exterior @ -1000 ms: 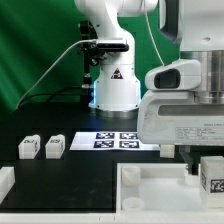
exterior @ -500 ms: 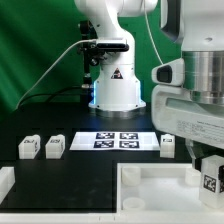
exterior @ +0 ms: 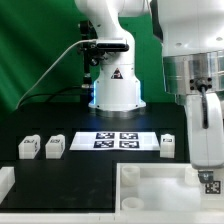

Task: Assemble one leg

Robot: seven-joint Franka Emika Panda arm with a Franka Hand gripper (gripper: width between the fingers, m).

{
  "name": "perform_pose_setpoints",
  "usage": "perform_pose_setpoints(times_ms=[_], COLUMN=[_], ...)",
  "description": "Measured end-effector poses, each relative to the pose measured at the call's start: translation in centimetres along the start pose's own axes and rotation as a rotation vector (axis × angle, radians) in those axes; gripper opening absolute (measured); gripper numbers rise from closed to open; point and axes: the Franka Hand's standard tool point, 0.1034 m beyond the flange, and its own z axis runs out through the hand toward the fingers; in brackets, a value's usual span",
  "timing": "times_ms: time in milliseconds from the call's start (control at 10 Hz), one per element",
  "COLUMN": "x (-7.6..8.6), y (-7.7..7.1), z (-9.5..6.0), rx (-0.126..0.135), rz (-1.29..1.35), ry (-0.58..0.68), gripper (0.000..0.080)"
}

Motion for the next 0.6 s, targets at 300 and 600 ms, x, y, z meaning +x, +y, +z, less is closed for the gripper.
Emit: perform_pose_setpoints(times_ms=[300,600], x=[0.0,-0.39], y=[0.11,-0.52], z=[0.17,-0.38], rx=[-0.003,0.05], rz=[-0.033,-0.382], ry=[0.003,0.001], gripper=[0.0572,0.0647])
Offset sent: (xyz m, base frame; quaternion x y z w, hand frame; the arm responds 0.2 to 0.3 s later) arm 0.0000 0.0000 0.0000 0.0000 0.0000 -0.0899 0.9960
